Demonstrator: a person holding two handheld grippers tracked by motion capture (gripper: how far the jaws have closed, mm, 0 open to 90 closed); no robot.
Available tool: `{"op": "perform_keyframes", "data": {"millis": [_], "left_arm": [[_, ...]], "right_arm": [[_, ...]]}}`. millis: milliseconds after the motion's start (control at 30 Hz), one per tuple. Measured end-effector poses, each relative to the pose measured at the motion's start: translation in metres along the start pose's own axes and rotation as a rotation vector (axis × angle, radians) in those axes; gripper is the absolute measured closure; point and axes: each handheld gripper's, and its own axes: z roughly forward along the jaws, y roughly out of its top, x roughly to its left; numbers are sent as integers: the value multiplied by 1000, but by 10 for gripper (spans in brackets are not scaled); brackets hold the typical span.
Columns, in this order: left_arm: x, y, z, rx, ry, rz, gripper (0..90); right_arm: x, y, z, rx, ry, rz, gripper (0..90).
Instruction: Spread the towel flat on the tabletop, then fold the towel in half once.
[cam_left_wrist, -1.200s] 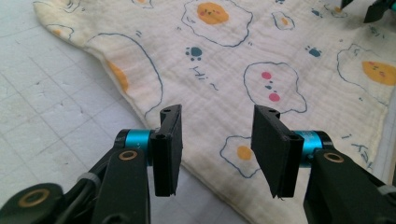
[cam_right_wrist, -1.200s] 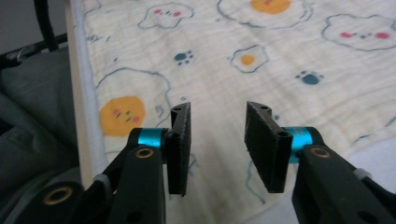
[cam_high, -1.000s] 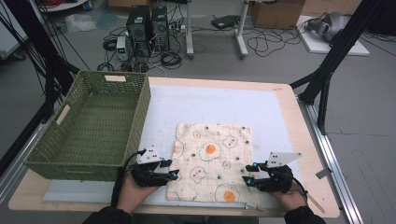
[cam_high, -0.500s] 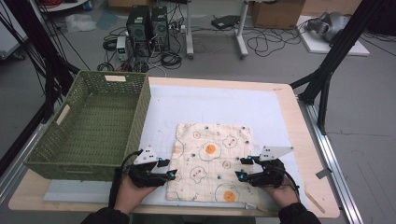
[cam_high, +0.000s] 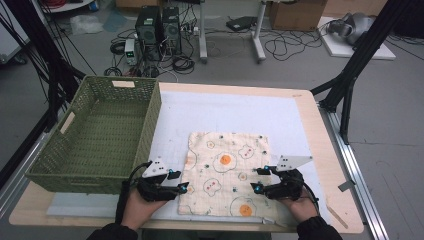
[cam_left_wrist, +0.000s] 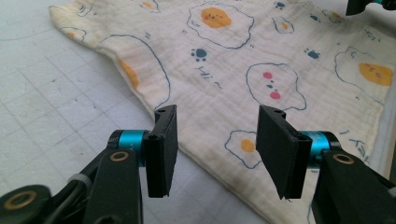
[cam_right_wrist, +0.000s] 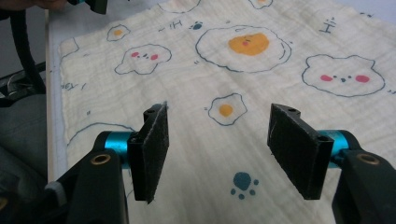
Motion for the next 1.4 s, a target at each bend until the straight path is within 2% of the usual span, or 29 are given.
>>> {"op": "perform_keyframes", "data": {"millis": [267,533,700,767,867,933,1100,1233,1333,1400], "left_arm": [[0,0,0,2,-1,7,488],[1,4,2,1,2,-3,491],[4,13,9,0,-1,-10,503],[4,18,15,-1,6,-2,503],[5,25,23,8,-6,5,519],[9,29,29,9,-18,-13,530],[20,39,39,-2,32,-42,567],[29,50,46,-8,58,-72,608],[37,61,51,28,100,-70,630],[42,67,55,27,130,-91,636]], "right_arm": [[0,0,1,8,-1,0,374],[-4,0,4,11,-2,-6,376],[-16,5,6,23,2,10,382],[-21,6,6,18,-10,16,388],[-30,8,6,23,-9,28,401],[-37,9,6,22,-7,36,412],[-56,19,4,6,-25,62,441],[-71,32,4,0,-46,64,462],[-81,41,4,10,-87,59,499],[-89,43,6,21,-106,70,504]]}}
